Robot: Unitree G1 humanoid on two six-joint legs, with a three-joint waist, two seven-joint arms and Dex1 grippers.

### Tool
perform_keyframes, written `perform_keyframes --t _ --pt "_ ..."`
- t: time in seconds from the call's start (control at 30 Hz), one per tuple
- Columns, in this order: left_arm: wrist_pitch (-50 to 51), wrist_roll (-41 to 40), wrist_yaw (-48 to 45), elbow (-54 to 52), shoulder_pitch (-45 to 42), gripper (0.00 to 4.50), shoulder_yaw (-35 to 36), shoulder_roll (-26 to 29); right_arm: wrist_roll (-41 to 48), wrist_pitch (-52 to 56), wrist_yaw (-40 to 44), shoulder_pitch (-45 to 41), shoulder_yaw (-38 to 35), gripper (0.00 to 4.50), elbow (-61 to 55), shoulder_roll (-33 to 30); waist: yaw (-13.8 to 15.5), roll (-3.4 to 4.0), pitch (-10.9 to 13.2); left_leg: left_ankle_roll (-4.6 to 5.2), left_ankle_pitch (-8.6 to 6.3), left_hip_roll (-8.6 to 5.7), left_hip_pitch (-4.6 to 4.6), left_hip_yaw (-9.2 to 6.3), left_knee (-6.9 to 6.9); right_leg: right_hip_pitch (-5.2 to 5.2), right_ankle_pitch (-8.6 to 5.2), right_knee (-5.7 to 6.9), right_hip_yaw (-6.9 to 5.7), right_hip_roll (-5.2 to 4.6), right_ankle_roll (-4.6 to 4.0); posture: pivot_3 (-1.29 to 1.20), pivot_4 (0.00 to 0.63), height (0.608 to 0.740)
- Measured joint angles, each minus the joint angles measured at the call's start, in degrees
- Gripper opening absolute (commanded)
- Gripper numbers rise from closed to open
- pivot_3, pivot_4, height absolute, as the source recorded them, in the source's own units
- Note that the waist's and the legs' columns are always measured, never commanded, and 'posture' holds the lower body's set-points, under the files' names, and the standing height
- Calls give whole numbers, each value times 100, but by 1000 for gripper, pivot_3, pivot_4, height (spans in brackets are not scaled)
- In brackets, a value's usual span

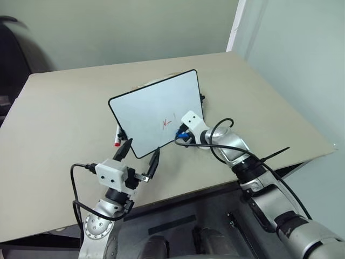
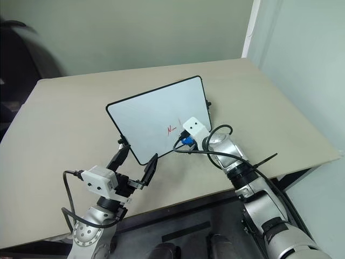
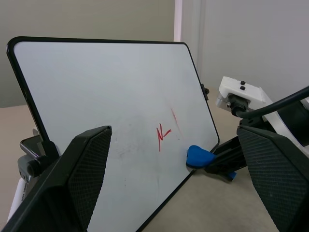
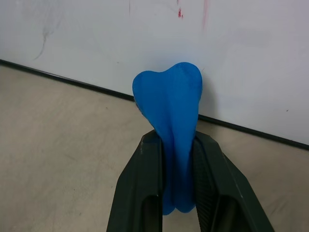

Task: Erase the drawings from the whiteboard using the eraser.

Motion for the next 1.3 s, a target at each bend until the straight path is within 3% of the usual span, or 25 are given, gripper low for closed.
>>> perform_keyframes --t 0.43,0.87,1.3 --pt "-1 9 -7 15 -120 4500 -29 0 4 -97 -94 -607 -337 483 -147 37 -1 -2 -2 13 8 0 6 1 -3 -2 28 0 -2 0 -41 0 150 739" --pt "-4 14 -3 57 -124 4500 -47 -16 -12 -488 -360 -784 -532 483 -115 157 1 -4 -3 13 6 0 0 0 -4 -10 10 0 -2 0 -11 0 150 739" --pt "-4 13 2 56 -95 4500 -47 -18 -221 -761 -373 -220 -263 483 379 335 -17 -5 -7 -5 -4 0 24 3 -4 2 13 1 -2 0 -9 0 150 739"
